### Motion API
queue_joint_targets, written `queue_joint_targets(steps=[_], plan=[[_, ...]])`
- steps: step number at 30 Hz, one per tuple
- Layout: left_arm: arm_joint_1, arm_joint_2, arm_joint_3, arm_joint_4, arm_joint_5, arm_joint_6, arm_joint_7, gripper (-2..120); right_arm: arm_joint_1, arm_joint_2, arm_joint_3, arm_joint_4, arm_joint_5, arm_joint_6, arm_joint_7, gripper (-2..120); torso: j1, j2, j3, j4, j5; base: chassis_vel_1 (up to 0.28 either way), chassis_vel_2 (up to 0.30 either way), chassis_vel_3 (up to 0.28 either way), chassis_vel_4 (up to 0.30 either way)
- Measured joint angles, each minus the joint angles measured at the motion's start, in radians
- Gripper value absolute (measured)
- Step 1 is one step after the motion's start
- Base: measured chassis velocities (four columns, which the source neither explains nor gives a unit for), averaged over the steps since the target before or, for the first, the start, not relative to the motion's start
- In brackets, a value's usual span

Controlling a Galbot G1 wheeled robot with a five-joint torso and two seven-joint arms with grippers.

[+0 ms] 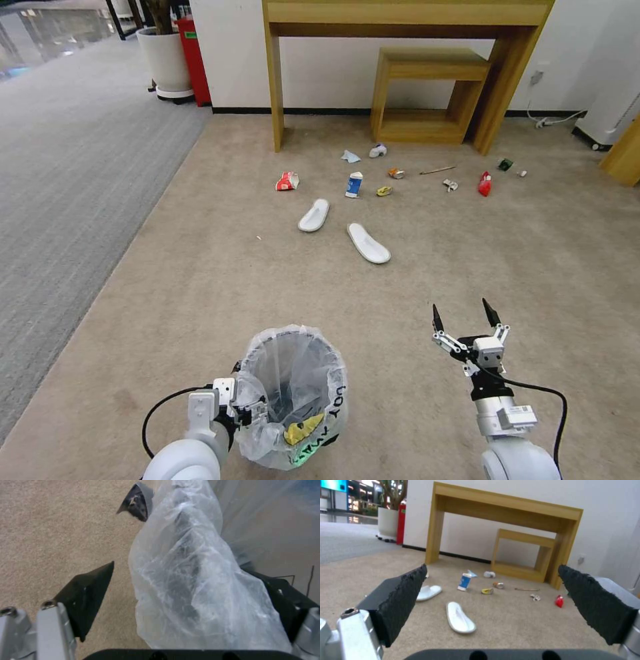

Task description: Pick up the trash bin and place the garbage on the floor into it.

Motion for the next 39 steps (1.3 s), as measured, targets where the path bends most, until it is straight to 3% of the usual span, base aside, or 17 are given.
queue_joint_targets(steps=[8,12,16,19,21,23,37,39], plan=[[-0.014,0.001,0.017,0.015,-0.001,0.031,-0.019,70,-0.017,-0.005,0.011,0.016,0.002,0.011,-0.001,100,0.0,0.0,0.0,0.0,0.0002,0.0,0.0,0.0,0.0],[-0.01,0.017,0.012,0.003,0.01,0.045,-0.021,49,-0.023,0.0,0.015,0.021,0.002,0.016,-0.001,100,0.0,0.0,0.0,0.0,-0.0001,0.0,0.0,0.0,0.0],[-0.001,0.024,0.007,-0.006,0.011,0.047,-0.013,40,-0.027,0.002,0.017,0.022,0.001,0.017,-0.001,100,0.0,0.0,0.0,0.0,-0.0003,0.0,0.0,0.0,0.0],[0.02,0.028,-0.009,-0.016,0.028,0.053,-0.005,25,-0.028,0.005,0.017,0.022,-0.001,0.02,-0.001,100,0.0,0.0,0.0,0.0,-0.0002,0.0,0.0,0.0,0.0],[0.026,0.029,-0.013,-0.018,0.033,0.055,-0.003,22,-0.029,0.005,0.017,0.022,-0.002,0.021,-0.001,100,0.0,0.0,0.0,0.0,-0.0003,0.0,0.0,0.0,0.0],[0.048,0.032,-0.024,-0.035,0.047,0.07,0.012,9,-0.029,0.006,0.016,0.023,-0.004,0.021,0.002,100,0.0,0.0,0.0,0.0,-0.0001,0.0,0.0,0.0,0.0],[0.097,0.016,-0.078,-0.073,0.063,0.08,0.028,3,-0.033,0.001,0.017,0.03,-0.006,0.021,0.005,100,0.0,0.0,0.0,0.0,0.0,0.0,0.0,0.0,0.0],[0.112,-0.002,-0.115,-0.1,0.02,0.086,0.006,2,-0.032,0.007,0.013,0.033,-0.013,0.021,0.005,100,0.0,0.0,0.0,0.0002,0.0,0.0,0.0,0.0,0.0]])
